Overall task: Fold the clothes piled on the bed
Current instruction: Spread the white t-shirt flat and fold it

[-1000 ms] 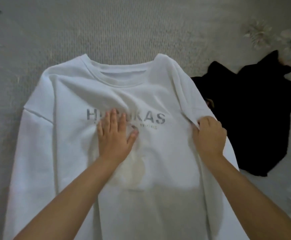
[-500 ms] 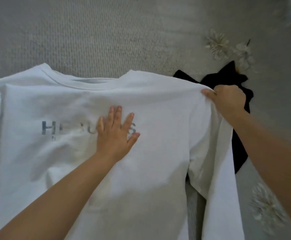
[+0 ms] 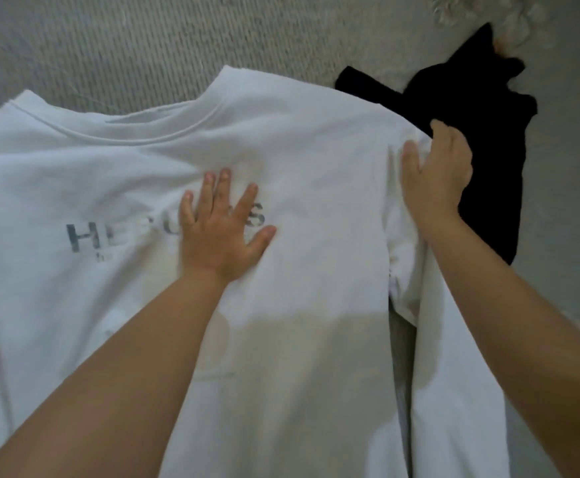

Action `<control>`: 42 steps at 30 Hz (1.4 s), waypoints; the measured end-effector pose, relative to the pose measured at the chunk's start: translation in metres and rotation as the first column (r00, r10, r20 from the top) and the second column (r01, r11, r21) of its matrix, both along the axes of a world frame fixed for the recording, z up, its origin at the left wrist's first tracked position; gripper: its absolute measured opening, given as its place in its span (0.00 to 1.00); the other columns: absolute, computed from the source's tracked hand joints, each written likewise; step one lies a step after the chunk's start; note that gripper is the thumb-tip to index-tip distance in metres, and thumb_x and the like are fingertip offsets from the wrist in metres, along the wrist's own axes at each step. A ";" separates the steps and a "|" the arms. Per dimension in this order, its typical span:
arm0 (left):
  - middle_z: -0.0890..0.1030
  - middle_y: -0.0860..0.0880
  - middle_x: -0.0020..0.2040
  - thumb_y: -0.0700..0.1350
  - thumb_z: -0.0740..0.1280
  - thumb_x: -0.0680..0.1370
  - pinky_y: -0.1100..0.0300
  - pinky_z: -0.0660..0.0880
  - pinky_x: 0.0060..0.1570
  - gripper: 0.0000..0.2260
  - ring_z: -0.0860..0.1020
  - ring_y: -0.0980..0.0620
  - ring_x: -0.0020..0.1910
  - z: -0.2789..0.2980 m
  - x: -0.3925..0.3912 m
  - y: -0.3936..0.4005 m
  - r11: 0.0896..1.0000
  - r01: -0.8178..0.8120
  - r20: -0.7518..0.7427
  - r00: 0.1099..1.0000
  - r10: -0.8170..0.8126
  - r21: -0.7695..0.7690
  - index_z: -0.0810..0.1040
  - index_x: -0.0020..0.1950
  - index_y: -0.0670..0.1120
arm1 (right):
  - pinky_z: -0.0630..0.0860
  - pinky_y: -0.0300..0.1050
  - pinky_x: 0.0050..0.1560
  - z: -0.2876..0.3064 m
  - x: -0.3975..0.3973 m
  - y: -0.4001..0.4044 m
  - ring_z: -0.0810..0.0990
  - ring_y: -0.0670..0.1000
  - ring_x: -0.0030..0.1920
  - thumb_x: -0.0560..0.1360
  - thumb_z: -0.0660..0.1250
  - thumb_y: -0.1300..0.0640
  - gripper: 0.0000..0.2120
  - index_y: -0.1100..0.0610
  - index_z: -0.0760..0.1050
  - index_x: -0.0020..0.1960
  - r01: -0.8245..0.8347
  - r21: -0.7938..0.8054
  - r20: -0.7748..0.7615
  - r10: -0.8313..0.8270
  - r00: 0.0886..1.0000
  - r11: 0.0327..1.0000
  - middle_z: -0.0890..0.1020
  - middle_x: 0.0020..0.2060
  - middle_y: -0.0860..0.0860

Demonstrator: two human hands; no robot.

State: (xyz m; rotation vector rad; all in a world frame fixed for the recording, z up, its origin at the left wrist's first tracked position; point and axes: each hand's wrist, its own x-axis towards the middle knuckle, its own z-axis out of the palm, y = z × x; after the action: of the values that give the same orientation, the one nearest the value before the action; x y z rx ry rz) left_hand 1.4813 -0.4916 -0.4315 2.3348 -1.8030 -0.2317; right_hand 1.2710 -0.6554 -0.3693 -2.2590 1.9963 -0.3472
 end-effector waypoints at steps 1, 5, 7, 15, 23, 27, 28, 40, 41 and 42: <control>0.72 0.36 0.65 0.61 0.57 0.71 0.49 0.54 0.61 0.28 0.70 0.35 0.64 0.000 0.000 0.000 1.000 -0.004 0.004 1.000 0.004 -0.003 0.75 0.63 0.46 | 0.61 0.54 0.64 0.003 -0.008 0.020 0.67 0.62 0.65 0.75 0.54 0.46 0.28 0.65 0.66 0.67 -0.026 -0.047 0.070 0.030 0.997 0.999 0.69 0.65 0.64; 0.68 0.36 0.69 0.62 0.53 0.70 0.49 0.51 0.64 0.30 0.65 0.36 0.68 0.004 -0.003 0.000 0.998 -0.053 -0.052 0.997 0.055 0.046 0.74 0.65 0.47 | 0.65 0.64 0.60 -0.008 -0.053 0.119 0.70 0.68 0.62 0.74 0.54 0.42 0.33 0.70 0.68 0.63 -0.022 -0.040 0.066 0.025 0.997 0.999 0.70 0.62 0.70; 0.65 0.37 0.71 0.63 0.50 0.70 0.43 0.48 0.66 0.32 0.62 0.38 0.71 0.007 -0.006 -0.002 0.994 -0.056 -0.032 0.998 0.059 0.093 0.71 0.68 0.48 | 0.64 0.66 0.62 -0.019 -0.074 0.164 0.68 0.68 0.64 0.74 0.53 0.41 0.35 0.70 0.66 0.65 0.012 0.078 0.080 -0.019 0.997 0.997 0.68 0.64 0.70; 0.64 0.36 0.71 0.53 0.52 0.78 0.34 0.57 0.63 0.23 0.62 0.35 0.70 0.041 -0.048 0.035 0.989 -0.029 0.008 1.000 0.028 0.148 0.66 0.71 0.45 | 0.76 0.61 0.47 -0.036 -0.126 0.219 0.80 0.66 0.47 0.69 0.65 0.60 0.14 0.70 0.76 0.50 0.021 0.059 -0.007 -0.021 1.000 0.998 0.80 0.48 0.68; 0.77 0.34 0.59 0.52 0.54 0.73 0.36 0.73 0.47 0.23 0.76 0.34 0.57 0.075 -0.138 0.067 0.955 0.225 -0.067 0.974 -0.216 0.193 0.76 0.61 0.41 | 0.59 0.34 0.27 0.052 -0.202 0.168 0.63 0.42 0.25 0.78 0.62 0.59 0.18 0.56 0.67 0.29 0.259 0.526 0.480 -0.534 0.696 0.810 0.66 0.27 0.53; 0.77 0.36 0.59 0.52 0.54 0.73 0.38 0.74 0.48 0.21 0.76 0.35 0.57 0.088 -0.190 0.041 0.963 0.224 -0.139 0.969 -0.204 0.149 0.68 0.62 0.45 | 0.74 0.40 0.32 0.071 -0.255 0.110 0.73 0.50 0.36 0.77 0.62 0.59 0.09 0.61 0.74 0.40 0.295 0.765 0.475 -0.811 0.343 0.573 0.79 0.38 0.55; 0.77 0.36 0.59 0.52 0.54 0.73 0.37 0.73 0.48 0.20 0.76 0.35 0.57 0.091 -0.203 0.031 0.962 0.215 -0.159 0.969 -0.189 0.168 0.67 0.62 0.45 | 0.76 0.41 0.38 0.074 -0.266 0.091 0.75 0.52 0.40 0.77 0.62 0.59 0.08 0.63 0.75 0.44 0.298 0.766 0.467 -0.812 0.350 0.569 0.80 0.43 0.55; 0.42 0.43 0.76 0.65 0.41 0.76 0.46 0.41 0.71 0.30 0.41 0.45 0.75 0.069 -0.315 -0.070 0.931 0.018 -0.029 1.000 -0.008 0.364 0.44 0.76 0.54 | 0.65 0.50 0.62 0.076 -0.318 -0.124 0.66 0.60 0.66 0.77 0.61 0.55 0.23 0.59 0.63 0.70 -0.104 0.333 -0.211 0.181 0.961 0.937 0.66 0.66 0.62; 0.42 0.43 0.76 0.62 0.46 0.78 0.46 0.41 0.71 0.29 0.41 0.45 0.75 0.069 -0.317 -0.071 0.917 0.015 -0.019 1.000 -0.008 0.397 0.43 0.76 0.54 | 0.62 0.52 0.65 0.072 -0.321 -0.118 0.63 0.60 0.68 0.77 0.61 0.55 0.25 0.59 0.60 0.71 -0.127 0.335 -0.258 0.221 0.941 0.933 0.62 0.69 0.62; 0.44 0.41 0.76 0.60 0.50 0.79 0.44 0.42 0.71 0.28 0.43 0.43 0.75 0.069 -0.318 -0.069 0.914 0.007 -0.020 1.000 0.002 0.405 0.45 0.76 0.52 | 0.60 0.53 0.66 0.065 -0.323 -0.106 0.61 0.60 0.69 0.77 0.61 0.55 0.25 0.58 0.60 0.72 -0.182 0.309 -0.279 0.272 0.921 0.933 0.59 0.71 0.61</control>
State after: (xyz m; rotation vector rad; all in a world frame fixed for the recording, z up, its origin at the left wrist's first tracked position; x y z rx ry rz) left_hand 1.1631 -0.5603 -0.3628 2.5816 -1.8966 -0.6902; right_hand 0.9477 -0.7613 -0.3042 -2.4429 1.7357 0.3219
